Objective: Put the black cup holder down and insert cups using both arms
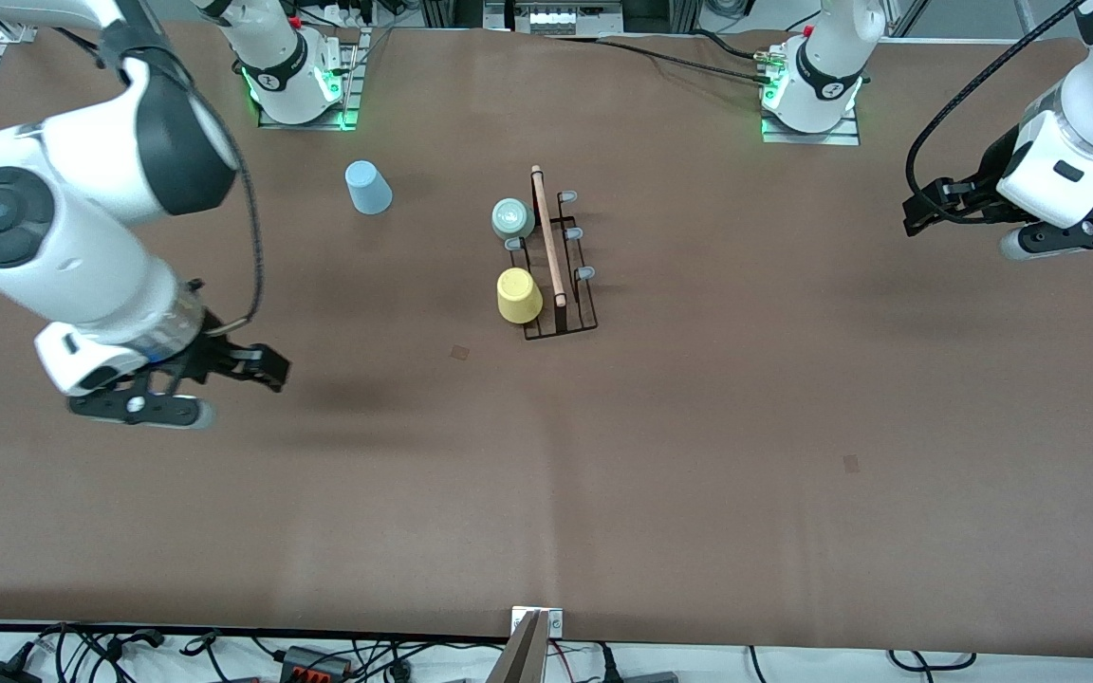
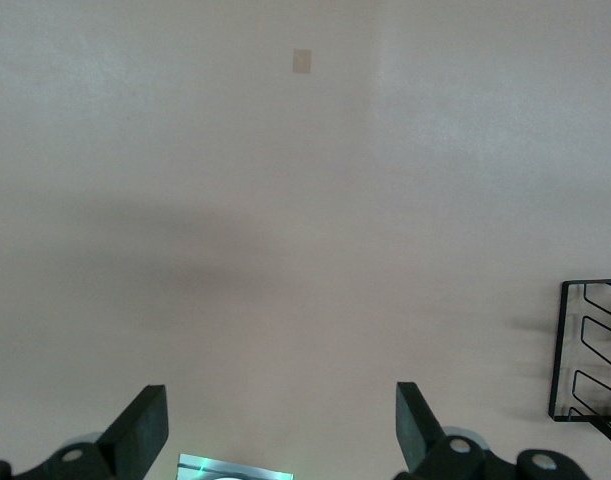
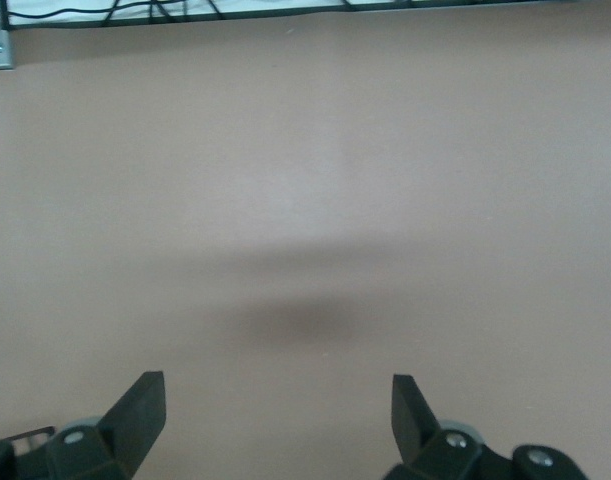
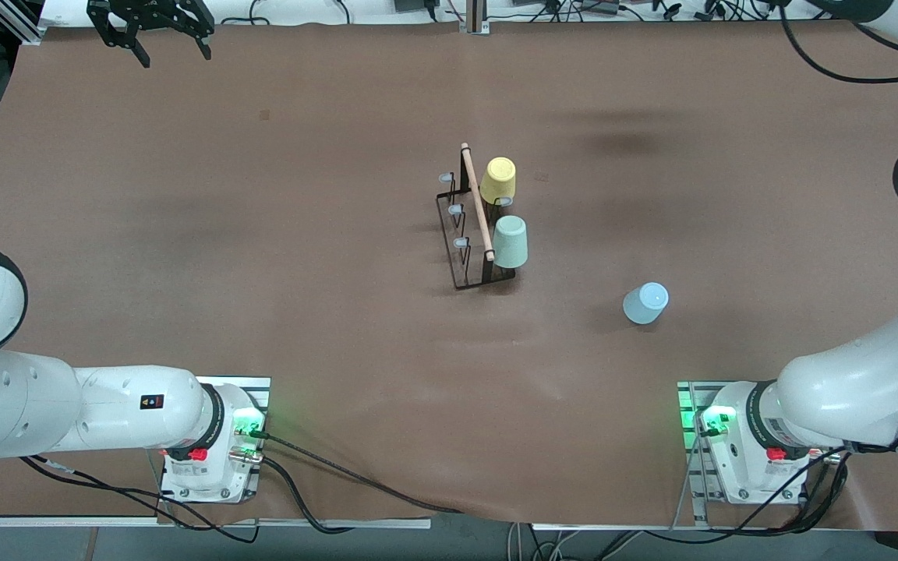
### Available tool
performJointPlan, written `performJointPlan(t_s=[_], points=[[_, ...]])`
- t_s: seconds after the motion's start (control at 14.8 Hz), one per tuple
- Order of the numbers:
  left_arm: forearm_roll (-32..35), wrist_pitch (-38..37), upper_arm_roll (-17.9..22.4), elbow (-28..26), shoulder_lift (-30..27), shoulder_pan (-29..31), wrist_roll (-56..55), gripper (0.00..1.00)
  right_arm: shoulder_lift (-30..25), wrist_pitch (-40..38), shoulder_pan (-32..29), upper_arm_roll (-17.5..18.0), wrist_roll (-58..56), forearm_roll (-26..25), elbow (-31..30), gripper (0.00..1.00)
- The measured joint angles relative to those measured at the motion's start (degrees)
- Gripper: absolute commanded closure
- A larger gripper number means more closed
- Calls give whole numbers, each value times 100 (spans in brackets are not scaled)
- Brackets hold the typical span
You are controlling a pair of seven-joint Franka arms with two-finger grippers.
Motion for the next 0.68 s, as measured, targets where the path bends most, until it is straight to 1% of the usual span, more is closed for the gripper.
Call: performJointPlan(t_s=[0.2, 0.34, 0.41, 0.54, 0.68], points=[[0, 0, 1, 0, 0, 0, 0, 0, -67, -37, -318, -7, -303, 78, 12, 0], [0, 0, 1, 0, 0, 1, 0, 0, -161, -75, -427, -107, -357, 344, 14, 0], [0, 0, 1, 0, 0, 1, 0, 0, -226, -105, -423, -255, -410, 560, 14, 0], [0, 0, 2, 0, 0, 2, 0, 0, -379, -177, -371, -666, -684, 938, 14, 0], [0, 0, 2, 0, 0, 2, 0, 0, -540, -193, -179, -1132, -1017, 1058, 15, 0]])
